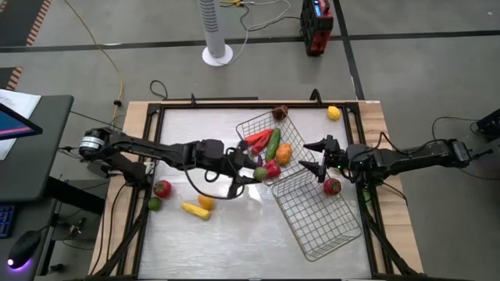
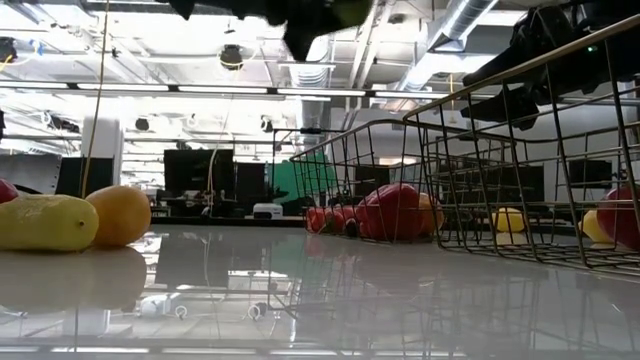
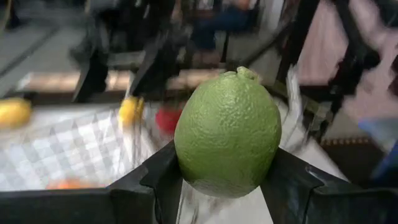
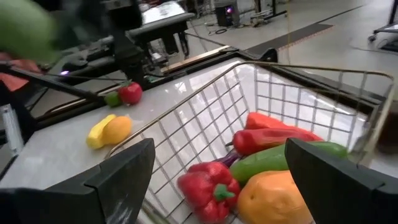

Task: Sort produce into baskets
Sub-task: Put the top lime into the right wire basket, then put the bottom left lime into the right wire basket

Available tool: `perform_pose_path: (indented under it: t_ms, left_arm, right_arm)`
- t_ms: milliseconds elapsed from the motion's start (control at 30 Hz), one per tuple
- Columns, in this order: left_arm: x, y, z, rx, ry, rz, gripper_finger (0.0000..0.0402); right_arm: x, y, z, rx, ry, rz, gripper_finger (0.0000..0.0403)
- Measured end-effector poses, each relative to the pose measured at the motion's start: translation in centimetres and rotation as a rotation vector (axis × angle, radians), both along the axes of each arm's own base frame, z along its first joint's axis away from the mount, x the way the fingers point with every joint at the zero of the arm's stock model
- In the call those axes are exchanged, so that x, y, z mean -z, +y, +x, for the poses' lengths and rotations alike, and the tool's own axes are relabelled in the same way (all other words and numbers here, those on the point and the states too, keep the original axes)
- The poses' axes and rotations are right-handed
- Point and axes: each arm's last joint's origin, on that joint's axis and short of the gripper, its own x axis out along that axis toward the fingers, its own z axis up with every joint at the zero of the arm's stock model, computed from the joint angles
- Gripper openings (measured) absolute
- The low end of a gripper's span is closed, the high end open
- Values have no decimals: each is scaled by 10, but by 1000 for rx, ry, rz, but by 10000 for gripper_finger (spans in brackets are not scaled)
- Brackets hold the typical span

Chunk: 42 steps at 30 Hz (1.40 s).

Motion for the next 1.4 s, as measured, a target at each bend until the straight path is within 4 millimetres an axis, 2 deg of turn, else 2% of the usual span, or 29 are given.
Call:
perform_pose_path:
  t_ms: [100,367,567,667,767,933,1033,1233,1400]
  left_arm:
    - [7,-5,12,10,13,-5,168]
    - [22,-14,59,13,42,1,168]
    - [28,-16,80,37,104,5,170]
    - [31,-17,87,59,128,-7,188]
    - [33,-18,90,91,138,-4,223]
    - [34,-17,87,100,169,41,286]
    - [30,-15,79,68,228,97,307]
    - [27,-13,43,34,526,195,313]
    - [26,-26,15,76,713,204,313]
  right_arm:
    - [0,-1,0,6,1,-6,385]
    - [2,-2,-1,7,33,-20,385]
    - [2,-3,-2,13,32,-21,385]
    - [2,-3,-3,13,39,-19,385]
    - [3,-3,-3,14,48,-19,385]
    - [3,-3,-3,14,45,-18,385]
    - [4,-3,-4,13,51,-18,385]
    - [5,-2,-4,12,67,-16,385]
    - [5,-3,-4,14,66,-16,385]
